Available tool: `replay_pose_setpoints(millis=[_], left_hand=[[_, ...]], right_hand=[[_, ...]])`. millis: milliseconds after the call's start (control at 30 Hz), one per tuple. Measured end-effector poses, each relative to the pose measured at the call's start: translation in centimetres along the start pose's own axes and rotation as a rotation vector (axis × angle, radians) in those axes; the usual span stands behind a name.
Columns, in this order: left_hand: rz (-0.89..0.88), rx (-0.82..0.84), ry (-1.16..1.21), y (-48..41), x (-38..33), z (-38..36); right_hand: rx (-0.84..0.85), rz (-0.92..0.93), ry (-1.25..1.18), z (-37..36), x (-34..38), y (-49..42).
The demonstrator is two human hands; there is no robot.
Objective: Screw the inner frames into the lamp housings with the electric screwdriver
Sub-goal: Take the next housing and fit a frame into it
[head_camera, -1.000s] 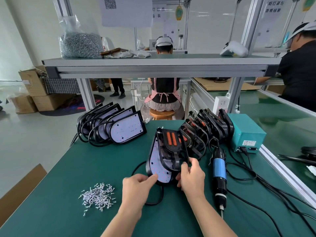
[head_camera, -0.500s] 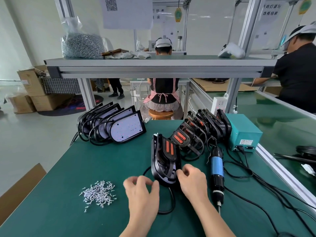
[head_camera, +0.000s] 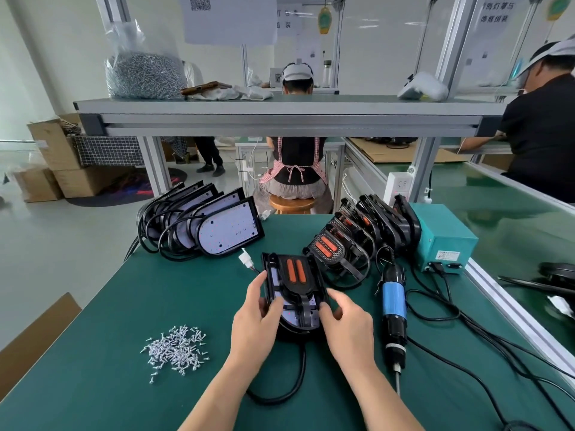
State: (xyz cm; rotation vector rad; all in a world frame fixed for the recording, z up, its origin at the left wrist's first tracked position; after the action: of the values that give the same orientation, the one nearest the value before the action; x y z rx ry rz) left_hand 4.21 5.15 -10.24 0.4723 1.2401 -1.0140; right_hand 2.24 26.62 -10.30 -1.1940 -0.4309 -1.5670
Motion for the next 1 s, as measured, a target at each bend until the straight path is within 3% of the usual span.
replay_pose_setpoints(millis=[333, 533, 1000], left_hand=[[-0.029, -0.027, -0.023, 0.1, 0.8, -0.4], [-0.014, -0.038, 0.011, 0.0, 0.9, -0.4], [0.014, 0.004, -0.026, 0.2, 0.5, -0.5]], right_hand=[[0.092, 0.064, 0.0, -0.8, 0.2, 0.0], [0.145, 0.116, 0.12, -1.5, 0.5, 0.1], [0.101, 0.147, 0.077, -0.5, 0.8, 0.8]])
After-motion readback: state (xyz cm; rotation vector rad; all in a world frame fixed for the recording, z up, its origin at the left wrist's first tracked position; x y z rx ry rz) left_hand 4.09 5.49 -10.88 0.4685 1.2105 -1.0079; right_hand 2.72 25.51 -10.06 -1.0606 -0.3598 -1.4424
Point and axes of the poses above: each hand's wrist, its own y-axis away from the middle knuckle, its own z-axis out of the back of the hand, x = y × z, the point moved 10 cm from there along -y, towards the middle knuckle, and after that the axes turned 13 degrees about -x, right-handed, at the moved point
